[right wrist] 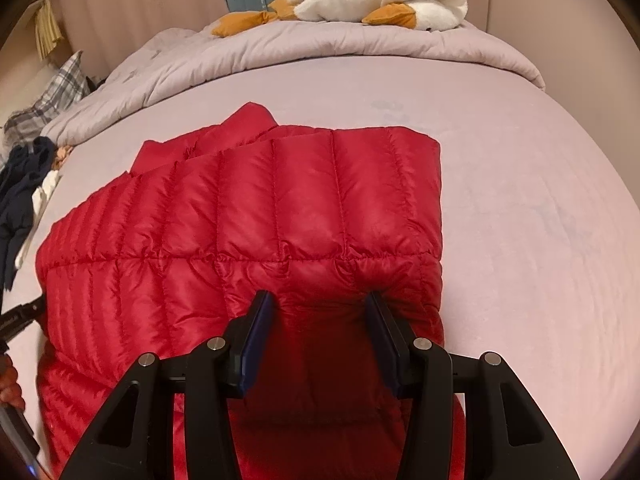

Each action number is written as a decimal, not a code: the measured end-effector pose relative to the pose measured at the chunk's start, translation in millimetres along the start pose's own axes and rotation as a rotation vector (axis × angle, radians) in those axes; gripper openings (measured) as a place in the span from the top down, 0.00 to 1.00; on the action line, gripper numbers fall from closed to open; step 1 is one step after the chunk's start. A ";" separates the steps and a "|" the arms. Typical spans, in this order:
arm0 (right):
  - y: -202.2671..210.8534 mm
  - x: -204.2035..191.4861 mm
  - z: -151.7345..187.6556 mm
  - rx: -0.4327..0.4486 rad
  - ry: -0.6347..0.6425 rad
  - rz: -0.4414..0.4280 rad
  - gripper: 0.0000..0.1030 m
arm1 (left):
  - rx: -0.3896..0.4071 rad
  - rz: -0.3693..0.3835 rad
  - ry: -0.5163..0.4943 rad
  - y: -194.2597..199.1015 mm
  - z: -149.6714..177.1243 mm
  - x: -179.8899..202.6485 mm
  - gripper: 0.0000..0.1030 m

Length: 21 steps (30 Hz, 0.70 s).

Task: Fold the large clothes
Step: 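Lift the cuff with the left tool and lay it along the jacket center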

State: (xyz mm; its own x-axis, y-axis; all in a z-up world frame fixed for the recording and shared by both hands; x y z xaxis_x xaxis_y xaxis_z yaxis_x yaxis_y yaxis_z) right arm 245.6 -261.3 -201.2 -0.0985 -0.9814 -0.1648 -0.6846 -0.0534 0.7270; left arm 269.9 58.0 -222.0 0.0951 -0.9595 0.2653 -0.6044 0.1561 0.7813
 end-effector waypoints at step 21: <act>-11.2 -3.0 0.3 -0.017 -0.001 0.009 0.52 | -0.012 -0.025 -0.008 -12.2 2.2 1.8 0.79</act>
State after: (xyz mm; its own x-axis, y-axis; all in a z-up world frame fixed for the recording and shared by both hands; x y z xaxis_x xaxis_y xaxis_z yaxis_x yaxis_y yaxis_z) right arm 253.3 -257.7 -209.1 -0.1050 -0.9817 -0.1588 -0.6712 -0.0479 0.7398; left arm 275.7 53.8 -232.3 0.1038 -0.9649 0.2410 -0.5925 0.1347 0.7943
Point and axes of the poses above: each gripper's, at about its wrist camera, not at the fingertips, and y roughly against the way its jaws point, x to its right, z to its underside, the point moved 5 cm from there along -y, roughly the way its jaws point, and after that the axes turned 5 degrees about x, right-handed, at the moved point
